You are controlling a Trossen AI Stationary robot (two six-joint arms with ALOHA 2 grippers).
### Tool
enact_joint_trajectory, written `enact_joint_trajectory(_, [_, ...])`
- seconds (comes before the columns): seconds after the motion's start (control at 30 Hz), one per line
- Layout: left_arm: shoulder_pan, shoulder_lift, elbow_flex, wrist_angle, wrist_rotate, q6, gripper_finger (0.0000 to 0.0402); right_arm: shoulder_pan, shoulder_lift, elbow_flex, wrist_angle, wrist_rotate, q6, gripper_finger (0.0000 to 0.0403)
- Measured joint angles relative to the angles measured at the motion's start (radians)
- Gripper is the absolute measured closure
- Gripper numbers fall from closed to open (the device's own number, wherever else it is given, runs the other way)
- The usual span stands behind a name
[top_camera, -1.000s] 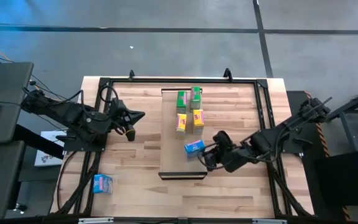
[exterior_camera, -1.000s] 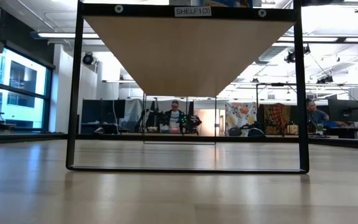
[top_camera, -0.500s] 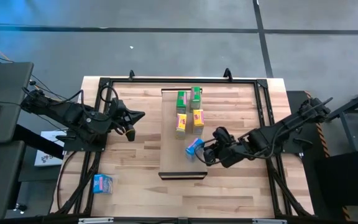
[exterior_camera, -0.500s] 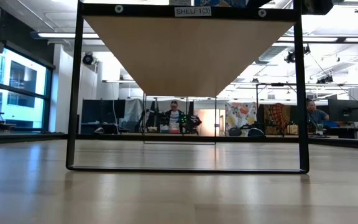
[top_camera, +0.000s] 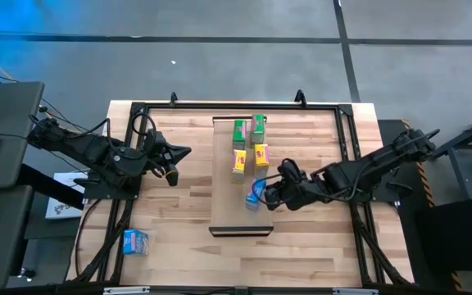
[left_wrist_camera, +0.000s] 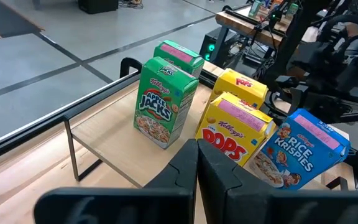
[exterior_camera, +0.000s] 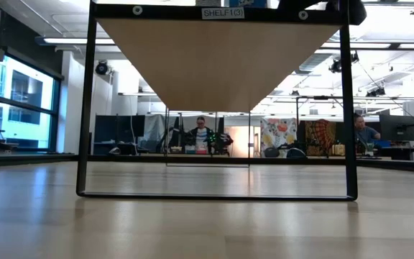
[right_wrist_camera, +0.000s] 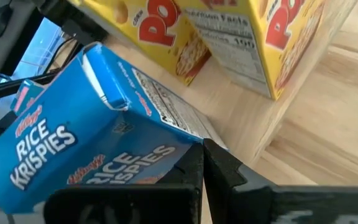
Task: Stack cereal on shelf
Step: Put the top blue cereal box on the shelf
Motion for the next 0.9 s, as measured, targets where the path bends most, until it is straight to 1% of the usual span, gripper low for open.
enact_joint_trajectory(0.6, [0.000, 0.000, 0.000, 0.000, -0.038, 0.000, 0.0401, -0.054, 0.000, 0.000, 0.003, -0.024, -0.051, 0.0403])
enact_joint_trajectory(0.8, [0.000, 0.000, 0.001, 0.000, -0.051, 0.000, 0.0401, -0.061, 0.000, 0.000, -0.027, -0.096, -0.085, 0.0403])
enact_joint_trajectory(0.9, [0.000, 0.000, 0.001, 0.000, -0.053, 0.000, 0.0401, -0.061, 0.000, 0.000, -0.065, -0.168, -0.098, 0.0403])
